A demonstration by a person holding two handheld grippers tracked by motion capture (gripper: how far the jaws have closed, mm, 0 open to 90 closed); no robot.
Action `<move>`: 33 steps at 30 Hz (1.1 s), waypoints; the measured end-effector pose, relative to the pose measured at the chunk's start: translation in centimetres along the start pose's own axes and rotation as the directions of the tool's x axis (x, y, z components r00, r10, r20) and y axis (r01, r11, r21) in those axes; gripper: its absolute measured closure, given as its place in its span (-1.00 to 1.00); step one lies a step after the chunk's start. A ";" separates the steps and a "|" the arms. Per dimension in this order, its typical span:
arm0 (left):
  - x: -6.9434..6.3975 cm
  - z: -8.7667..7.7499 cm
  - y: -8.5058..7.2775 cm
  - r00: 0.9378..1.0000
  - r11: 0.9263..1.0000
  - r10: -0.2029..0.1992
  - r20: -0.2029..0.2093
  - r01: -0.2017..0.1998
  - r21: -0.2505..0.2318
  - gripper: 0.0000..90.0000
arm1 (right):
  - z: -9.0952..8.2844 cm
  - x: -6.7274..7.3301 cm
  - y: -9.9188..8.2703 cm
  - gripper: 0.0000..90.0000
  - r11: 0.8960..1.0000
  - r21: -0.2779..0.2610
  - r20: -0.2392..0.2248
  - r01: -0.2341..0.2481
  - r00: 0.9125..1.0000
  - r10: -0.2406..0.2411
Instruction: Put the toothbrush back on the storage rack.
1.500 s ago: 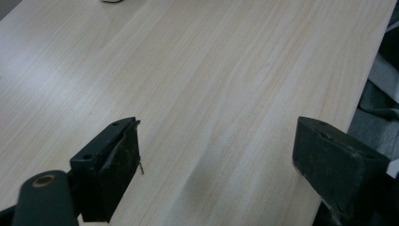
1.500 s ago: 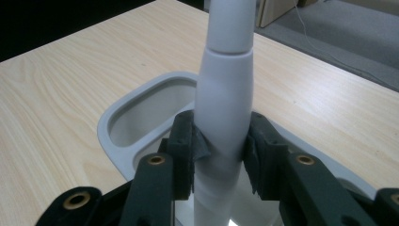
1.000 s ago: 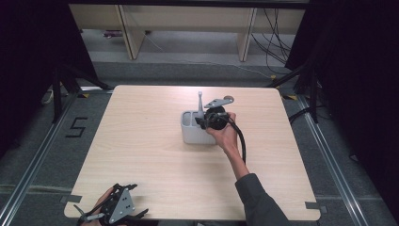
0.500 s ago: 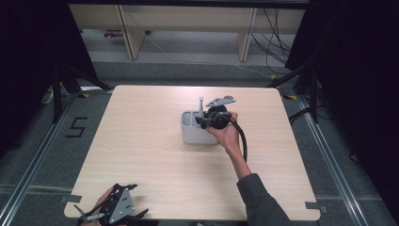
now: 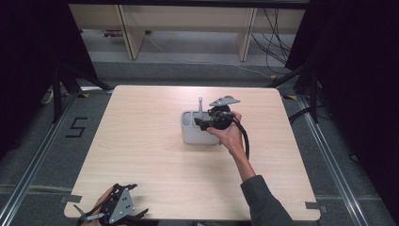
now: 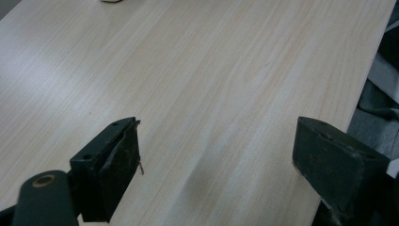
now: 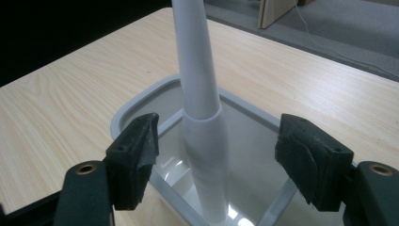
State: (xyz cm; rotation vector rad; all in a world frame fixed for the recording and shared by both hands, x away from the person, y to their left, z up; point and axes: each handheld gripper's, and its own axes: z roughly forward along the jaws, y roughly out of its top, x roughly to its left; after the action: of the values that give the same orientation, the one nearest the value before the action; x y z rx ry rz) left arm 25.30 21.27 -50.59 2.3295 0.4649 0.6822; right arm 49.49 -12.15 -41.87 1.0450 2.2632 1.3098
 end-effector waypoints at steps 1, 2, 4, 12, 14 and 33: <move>0.0 0.0 0.0 1.000 1.000 0.005 0.000 -0.005 -0.008 -0.67 | -0.2 0.0 0.0 -0.33 1.000 0.002 0.007 0.003 1.000 -0.003; 0.0 0.0 0.0 1.000 1.000 0.005 0.000 -0.005 -0.008 -0.67 | -0.2 0.0 0.0 -0.33 1.000 0.002 0.007 0.003 1.000 -0.003; 0.0 0.0 0.0 1.000 1.000 0.000 0.016 0.000 -0.006 -0.67 | -0.6 -0.1 0.0 -0.34 1.000 -0.006 0.013 0.007 1.000 -0.007; 0.1 0.0 0.0 1.000 1.000 0.013 -0.002 -0.013 -0.012 -0.67 | -1.9 0.0 -0.1 -0.38 0.999 -0.049 0.027 0.007 1.000 -0.006; 0.1 0.0 0.0 1.000 1.000 0.006 0.008 -0.005 -0.007 -0.67 | -2.5 0.1 -0.2 -0.38 0.999 -0.046 0.015 -0.007 1.000 0.007; 0.1 -0.2 0.1 1.000 1.000 0.002 0.021 -0.002 0.013 -0.67 | -4.8 0.4 -1.5 -0.41 0.998 -0.056 0.042 0.022 0.999 -0.020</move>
State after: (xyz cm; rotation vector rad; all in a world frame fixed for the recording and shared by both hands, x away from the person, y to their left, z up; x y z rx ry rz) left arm 25.24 21.36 -50.35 2.3476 0.4586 0.6565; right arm 45.69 -15.24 -40.54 1.0174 2.1883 1.3232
